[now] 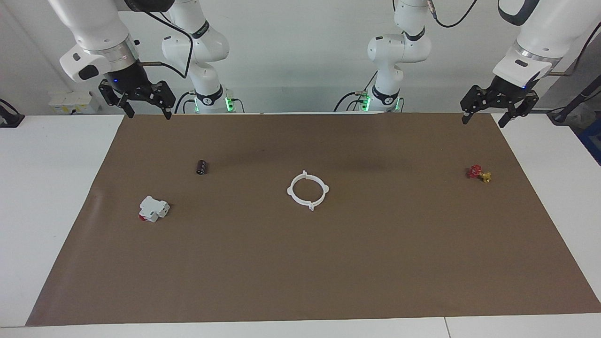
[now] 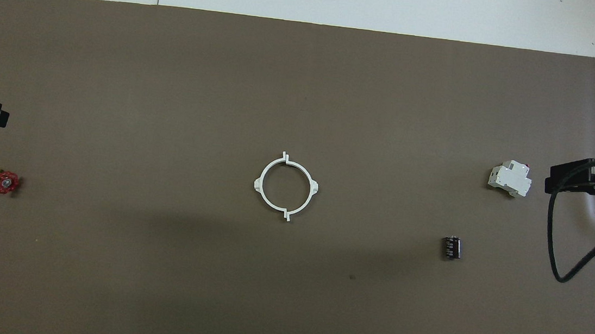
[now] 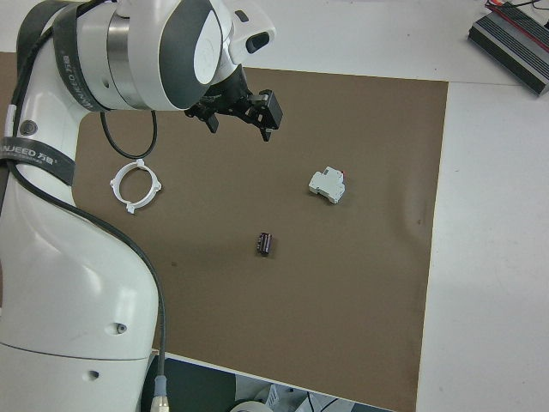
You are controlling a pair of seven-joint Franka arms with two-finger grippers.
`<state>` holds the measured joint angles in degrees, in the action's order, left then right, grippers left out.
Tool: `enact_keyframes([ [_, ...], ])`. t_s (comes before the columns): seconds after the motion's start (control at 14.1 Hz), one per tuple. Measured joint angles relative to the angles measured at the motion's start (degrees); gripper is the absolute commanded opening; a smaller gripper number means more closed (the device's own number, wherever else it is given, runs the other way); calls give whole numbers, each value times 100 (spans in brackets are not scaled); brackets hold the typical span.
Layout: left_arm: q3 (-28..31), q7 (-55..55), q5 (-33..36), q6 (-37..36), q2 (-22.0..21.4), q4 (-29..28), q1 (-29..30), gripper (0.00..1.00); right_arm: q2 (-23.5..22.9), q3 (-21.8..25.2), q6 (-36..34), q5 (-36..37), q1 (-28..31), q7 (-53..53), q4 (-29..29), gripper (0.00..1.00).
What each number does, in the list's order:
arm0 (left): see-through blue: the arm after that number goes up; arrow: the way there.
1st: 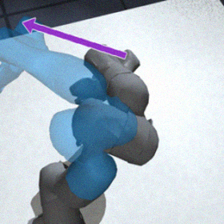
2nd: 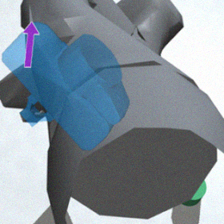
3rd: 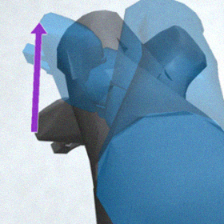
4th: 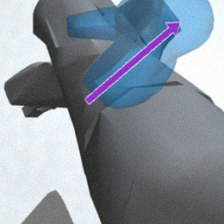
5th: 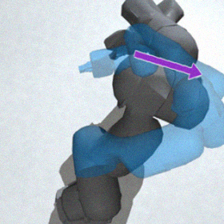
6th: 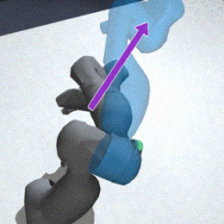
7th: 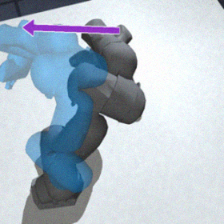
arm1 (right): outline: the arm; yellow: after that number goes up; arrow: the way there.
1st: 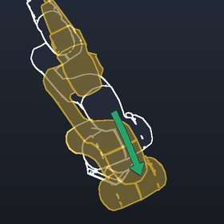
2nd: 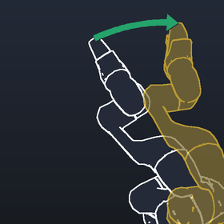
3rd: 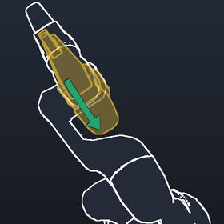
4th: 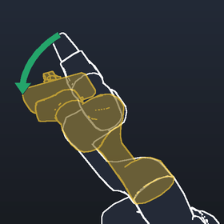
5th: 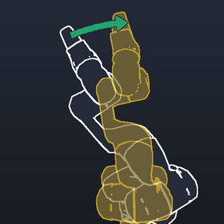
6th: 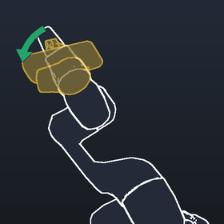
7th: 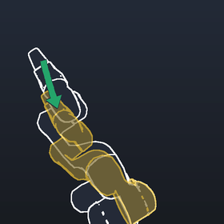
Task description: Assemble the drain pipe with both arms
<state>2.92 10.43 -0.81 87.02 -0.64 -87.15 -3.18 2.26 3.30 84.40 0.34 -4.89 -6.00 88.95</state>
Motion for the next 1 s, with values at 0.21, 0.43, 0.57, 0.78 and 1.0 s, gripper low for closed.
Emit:
enact_keyframes([
  [0.21,-98,-55,0,-206,-2,20,15,96,0,0,0,0,0,0,0,100],
  [0.43,-156,-56,0,-386,-2,95,49,100,0,0,0,0,0,0,0,100],
  [0.57,-186,-59,0,-467,-3,145,51,100,0,0,0,0,0,0,0,100],
  [0.78,-190,-193,0,-484,-4,154,54,100,0,0,0,0,0,0,0,100],
  [1.0,-190,-358,0,-485,-9,159,55,100,0,0,0,0,0,0,0,100],
])
